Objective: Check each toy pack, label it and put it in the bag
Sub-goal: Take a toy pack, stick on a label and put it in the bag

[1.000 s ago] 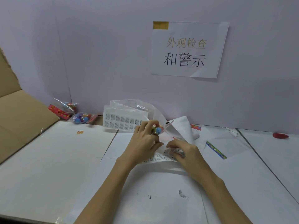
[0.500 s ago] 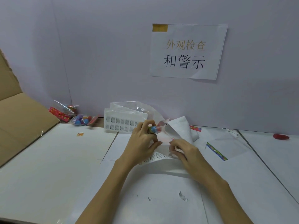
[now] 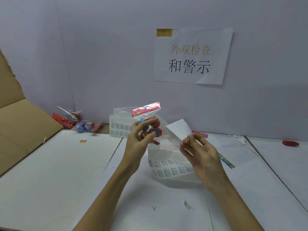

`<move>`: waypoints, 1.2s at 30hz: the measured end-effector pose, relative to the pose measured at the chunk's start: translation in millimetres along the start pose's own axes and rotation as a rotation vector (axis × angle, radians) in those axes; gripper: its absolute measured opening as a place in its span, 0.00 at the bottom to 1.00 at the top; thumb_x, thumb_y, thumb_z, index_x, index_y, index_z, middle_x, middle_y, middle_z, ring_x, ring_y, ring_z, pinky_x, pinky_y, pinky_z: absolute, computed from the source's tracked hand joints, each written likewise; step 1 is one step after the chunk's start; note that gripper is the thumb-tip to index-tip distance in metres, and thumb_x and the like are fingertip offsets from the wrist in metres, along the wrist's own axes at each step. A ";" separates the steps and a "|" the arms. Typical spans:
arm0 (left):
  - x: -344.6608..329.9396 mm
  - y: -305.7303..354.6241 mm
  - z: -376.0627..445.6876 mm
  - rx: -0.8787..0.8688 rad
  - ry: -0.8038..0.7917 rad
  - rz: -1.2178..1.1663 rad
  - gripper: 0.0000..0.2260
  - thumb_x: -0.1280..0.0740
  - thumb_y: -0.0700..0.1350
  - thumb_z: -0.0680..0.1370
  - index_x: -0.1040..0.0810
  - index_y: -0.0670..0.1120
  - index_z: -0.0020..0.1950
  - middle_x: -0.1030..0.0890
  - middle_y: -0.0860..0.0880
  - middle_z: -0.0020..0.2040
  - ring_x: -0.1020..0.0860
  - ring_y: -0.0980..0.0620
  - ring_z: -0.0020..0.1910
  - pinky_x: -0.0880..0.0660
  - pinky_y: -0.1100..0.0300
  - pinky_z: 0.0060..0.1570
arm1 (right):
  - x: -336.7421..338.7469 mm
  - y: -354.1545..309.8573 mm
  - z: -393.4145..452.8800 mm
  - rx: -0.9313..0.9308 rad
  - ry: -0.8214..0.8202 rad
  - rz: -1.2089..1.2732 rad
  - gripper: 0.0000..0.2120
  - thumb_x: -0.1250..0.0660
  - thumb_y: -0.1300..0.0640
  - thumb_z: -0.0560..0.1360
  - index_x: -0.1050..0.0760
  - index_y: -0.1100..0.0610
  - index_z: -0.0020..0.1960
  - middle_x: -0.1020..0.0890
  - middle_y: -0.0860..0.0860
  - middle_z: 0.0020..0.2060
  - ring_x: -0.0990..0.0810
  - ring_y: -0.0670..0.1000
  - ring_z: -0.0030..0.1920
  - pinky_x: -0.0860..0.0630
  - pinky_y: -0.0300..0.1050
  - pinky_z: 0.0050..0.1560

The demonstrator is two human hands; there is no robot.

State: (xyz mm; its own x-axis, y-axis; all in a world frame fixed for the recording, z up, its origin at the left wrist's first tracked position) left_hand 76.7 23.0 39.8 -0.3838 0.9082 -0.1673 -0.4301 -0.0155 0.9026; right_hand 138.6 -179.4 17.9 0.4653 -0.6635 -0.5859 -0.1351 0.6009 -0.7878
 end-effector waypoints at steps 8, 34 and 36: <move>-24.3 -1.6 -9.8 -0.029 -0.110 0.029 0.12 0.30 0.43 0.81 0.13 0.59 0.57 0.24 0.55 0.63 0.18 0.52 0.61 0.16 0.54 0.47 | -4.9 -1.7 -2.6 0.098 -0.001 -0.324 0.13 0.29 0.51 0.77 0.20 0.59 0.56 0.14 0.57 0.47 0.14 0.56 0.48 0.18 0.44 0.46; -43.6 4.9 -18.1 -0.195 -0.240 0.258 0.14 0.26 0.41 0.79 0.16 0.55 0.62 0.31 0.54 0.70 0.22 0.48 0.65 0.17 0.59 0.51 | -1.4 3.8 -4.8 0.146 0.121 -0.660 0.05 0.28 0.50 0.79 0.17 0.47 0.53 0.15 0.44 0.41 0.19 0.40 0.37 0.23 0.32 0.39; -42.7 6.4 -18.1 -0.186 -0.232 0.238 0.13 0.26 0.42 0.79 0.15 0.55 0.62 0.31 0.54 0.70 0.22 0.53 0.64 0.17 0.60 0.50 | 0.0 6.7 -4.0 0.109 0.145 -0.598 0.13 0.27 0.47 0.77 0.22 0.45 0.60 0.16 0.50 0.45 0.19 0.42 0.37 0.23 0.35 0.37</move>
State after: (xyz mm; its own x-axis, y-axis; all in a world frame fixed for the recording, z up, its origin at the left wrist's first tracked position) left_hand 75.5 -23.5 45.6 -0.3048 0.9403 0.1514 -0.5005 -0.2934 0.8145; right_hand 134.1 -177.2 11.8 0.3082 -0.9483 -0.0757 0.2058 0.1441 -0.9679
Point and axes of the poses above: each hand's wrist, its own z-axis towards the middle knuckle, its own x-axis out of the back of the hand, y = z × x, the point moved 8 cm from there along z, towards the middle knuckle
